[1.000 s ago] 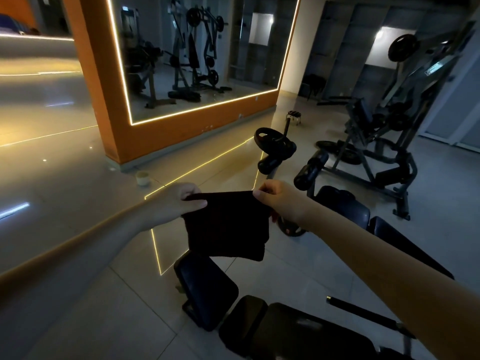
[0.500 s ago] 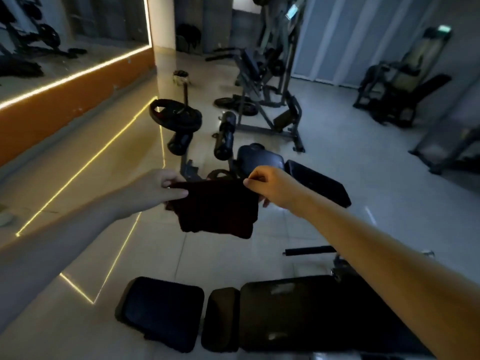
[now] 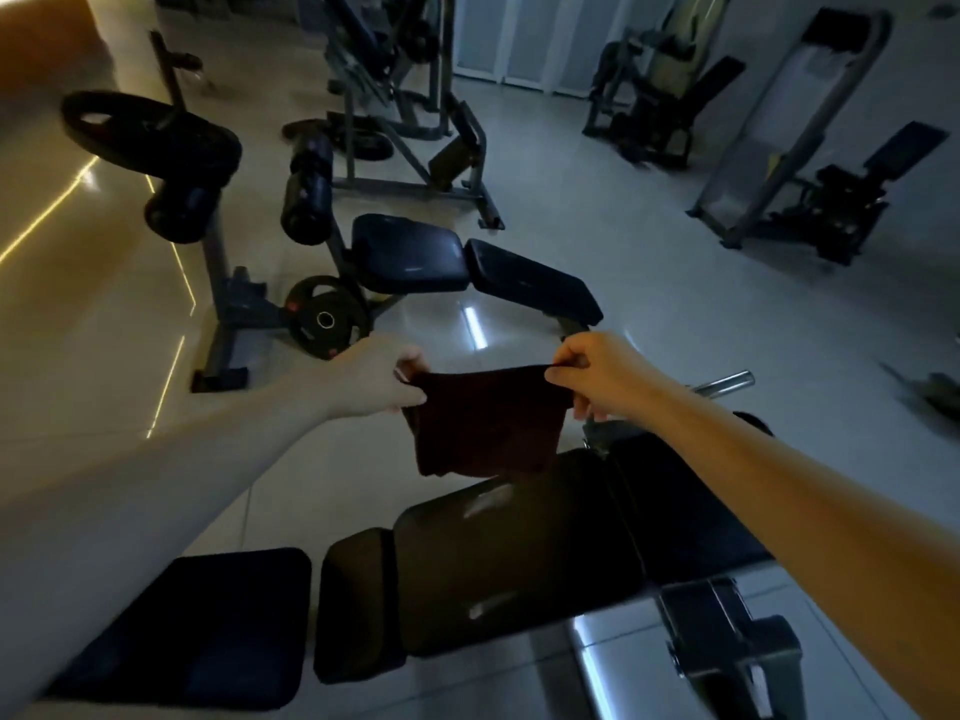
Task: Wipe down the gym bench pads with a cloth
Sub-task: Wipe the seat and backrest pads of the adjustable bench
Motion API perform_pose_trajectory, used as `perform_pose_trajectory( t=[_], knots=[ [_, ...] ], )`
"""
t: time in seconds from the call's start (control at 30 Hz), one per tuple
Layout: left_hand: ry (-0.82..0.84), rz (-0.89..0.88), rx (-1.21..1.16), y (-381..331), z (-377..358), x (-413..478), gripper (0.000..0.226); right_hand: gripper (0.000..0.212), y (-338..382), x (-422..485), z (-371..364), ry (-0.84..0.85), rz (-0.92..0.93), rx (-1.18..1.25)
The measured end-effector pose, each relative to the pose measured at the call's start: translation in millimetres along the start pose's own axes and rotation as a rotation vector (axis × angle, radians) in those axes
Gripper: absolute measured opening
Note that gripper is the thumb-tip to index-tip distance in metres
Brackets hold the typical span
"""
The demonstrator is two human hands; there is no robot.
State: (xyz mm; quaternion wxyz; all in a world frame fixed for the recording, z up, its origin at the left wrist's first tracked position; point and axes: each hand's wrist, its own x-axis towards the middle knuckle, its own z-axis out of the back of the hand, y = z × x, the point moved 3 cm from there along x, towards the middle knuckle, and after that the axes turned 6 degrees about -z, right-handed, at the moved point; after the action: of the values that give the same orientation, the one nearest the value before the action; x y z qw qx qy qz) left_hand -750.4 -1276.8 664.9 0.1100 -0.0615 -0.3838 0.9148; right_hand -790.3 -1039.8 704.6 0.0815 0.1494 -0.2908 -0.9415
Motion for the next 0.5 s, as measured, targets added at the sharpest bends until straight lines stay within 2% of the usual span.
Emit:
perform_pose_trajectory(
  t=[0.13, 0.2, 0.3, 0.4, 0.5],
  knots=[
    [-0.189, -0.101, 0.08, 36.9, -85.3, 42.1, 0.006, 0.007, -75.6, 17.8, -29.8, -0.073, -0.092, 0.156],
    [-0.297, -0.173, 0.064, 47.1, -120.4, 57.0, 0.011, 0.005, -106.6, 28.2, -37.6, -0.181, -0.065, 0.145],
    [-0.433, -0.267, 0.028, 49.0, -159.5, 73.7, 0.013, 0.014, -140.4, 40.2, -38.6, -0.356, 0.014, 0.102],
    [-0.404, -0.373, -0.032, 52.9, -205.3, 72.4, 0.013, 0.002, -168.2, 28.9, -44.3, -0.425, 0.093, -0.072],
    [-0.257, -0.523, -0.022, 63.7, -254.3, 53.9, 0.014, 0.008, -203.4, 1.9, -60.5, -0.356, 0.109, -0.267]
  ],
)
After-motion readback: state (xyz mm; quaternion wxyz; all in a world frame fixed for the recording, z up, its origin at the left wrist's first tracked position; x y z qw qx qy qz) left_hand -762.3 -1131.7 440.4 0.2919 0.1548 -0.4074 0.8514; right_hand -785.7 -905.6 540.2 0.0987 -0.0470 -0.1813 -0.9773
